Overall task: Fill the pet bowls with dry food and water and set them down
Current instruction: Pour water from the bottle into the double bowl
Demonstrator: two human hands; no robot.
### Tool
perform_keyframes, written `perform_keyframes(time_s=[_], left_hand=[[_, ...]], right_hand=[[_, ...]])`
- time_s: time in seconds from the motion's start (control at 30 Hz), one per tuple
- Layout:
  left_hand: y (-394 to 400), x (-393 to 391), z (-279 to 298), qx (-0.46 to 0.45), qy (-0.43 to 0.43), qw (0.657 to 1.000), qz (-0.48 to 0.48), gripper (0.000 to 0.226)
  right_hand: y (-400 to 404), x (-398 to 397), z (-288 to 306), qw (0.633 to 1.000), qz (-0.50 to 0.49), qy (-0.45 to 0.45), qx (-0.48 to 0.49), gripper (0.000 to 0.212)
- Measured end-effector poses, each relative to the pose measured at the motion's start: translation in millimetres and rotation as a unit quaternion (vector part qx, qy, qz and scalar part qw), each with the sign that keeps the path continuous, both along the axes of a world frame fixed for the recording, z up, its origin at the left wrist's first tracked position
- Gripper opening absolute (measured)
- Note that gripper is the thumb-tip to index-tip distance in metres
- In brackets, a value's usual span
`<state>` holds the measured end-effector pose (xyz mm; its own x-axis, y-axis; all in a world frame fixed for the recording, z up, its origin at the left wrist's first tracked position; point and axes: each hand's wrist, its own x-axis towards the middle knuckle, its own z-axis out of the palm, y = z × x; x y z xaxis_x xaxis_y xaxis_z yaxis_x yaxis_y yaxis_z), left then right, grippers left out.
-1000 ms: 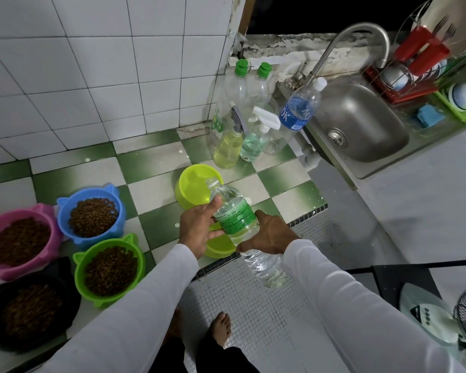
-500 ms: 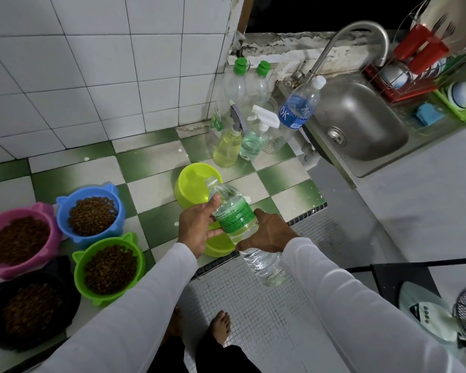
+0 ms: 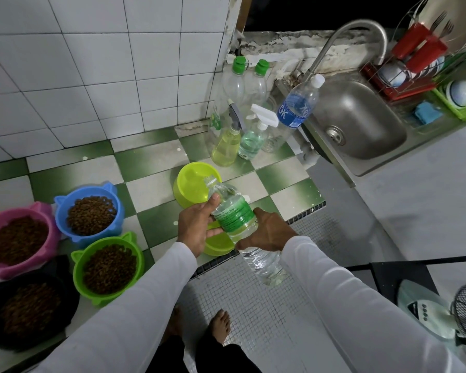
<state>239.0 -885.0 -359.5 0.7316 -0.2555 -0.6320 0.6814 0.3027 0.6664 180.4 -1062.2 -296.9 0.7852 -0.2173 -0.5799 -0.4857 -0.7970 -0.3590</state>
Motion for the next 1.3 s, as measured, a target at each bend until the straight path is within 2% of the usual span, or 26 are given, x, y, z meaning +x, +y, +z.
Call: perform_keyframes(time_s=[0.73, 1.07, 1.3], left_hand=[[-2.3, 0.0, -2.1, -0.011, 0.006, 1.000, 0.004, 0.064], [-2.6, 0.2, -4.1, -0.010, 0.002, 1.000, -0.005, 0.071], [-1.0, -1.5, -2.7, -0.011, -0.004, 1.000, -0.009, 0.064]], right_hand=[[-1.9, 1.6, -0.2, 1.000, 0.003, 0.004, -0.009, 0.089], [-3.4, 1.4, 0.4, 1.000, 0.007, 0.007, -0.012, 0.090], [-2.2, 1.7, 0.6, 1.000, 0.005, 0.014, -0.015, 0.093]])
